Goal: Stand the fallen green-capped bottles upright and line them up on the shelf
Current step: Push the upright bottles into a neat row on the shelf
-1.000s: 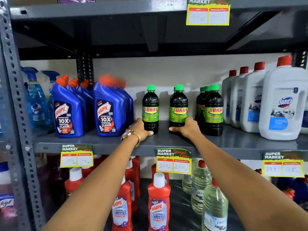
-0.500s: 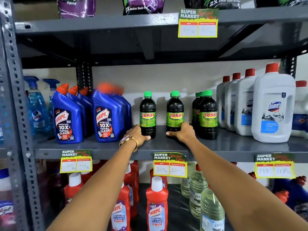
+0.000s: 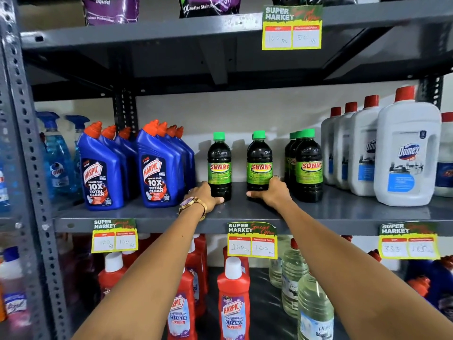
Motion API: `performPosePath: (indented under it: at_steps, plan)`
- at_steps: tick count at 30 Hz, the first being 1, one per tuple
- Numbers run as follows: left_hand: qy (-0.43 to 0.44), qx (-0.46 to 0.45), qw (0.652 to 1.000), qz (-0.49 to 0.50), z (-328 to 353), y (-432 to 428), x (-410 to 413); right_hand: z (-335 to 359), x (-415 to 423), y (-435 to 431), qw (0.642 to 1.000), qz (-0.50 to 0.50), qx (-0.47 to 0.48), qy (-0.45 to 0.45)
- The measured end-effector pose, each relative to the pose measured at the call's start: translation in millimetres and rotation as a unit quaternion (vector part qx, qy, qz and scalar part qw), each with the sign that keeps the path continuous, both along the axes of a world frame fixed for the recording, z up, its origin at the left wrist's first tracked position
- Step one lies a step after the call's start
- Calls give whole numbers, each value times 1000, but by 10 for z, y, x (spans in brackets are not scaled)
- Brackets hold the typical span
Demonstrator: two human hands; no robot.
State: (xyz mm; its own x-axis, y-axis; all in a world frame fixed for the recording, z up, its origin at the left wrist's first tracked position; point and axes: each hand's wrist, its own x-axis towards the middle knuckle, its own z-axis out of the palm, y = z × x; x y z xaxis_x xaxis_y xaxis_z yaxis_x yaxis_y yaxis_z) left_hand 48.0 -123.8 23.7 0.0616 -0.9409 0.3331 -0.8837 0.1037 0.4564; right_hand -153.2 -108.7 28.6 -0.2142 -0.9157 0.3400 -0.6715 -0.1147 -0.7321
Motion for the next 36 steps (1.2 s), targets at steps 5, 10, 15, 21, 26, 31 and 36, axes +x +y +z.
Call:
performPosePath:
  at_steps: [5,10,15,21,26,31,36]
  plan:
    - [29,3,1000,-7,-4,-19,6,5,-15,8,1000,13,7,-14]
    - [43,1,999,-12,-15,-35,23,16,-19,49,999,13,11,-31]
    - [19,-8,1000,-16,-34,-53,49,25,-47,82,998,25,20,-48]
    - [3,2,1000,-11,-29,-61,46,41,-35,102,999,33,20,-38]
    - [27,12,999,-12,-16,-11,22,53,-22,160,999,26,25,-21]
    - [21,-198,980,-7,-66,336,-42,11,-331,364,997,26,-57,-37]
    - [-41,-170,928,-330,-18,741,-380,-6,-969,398,987,-133,-92,13]
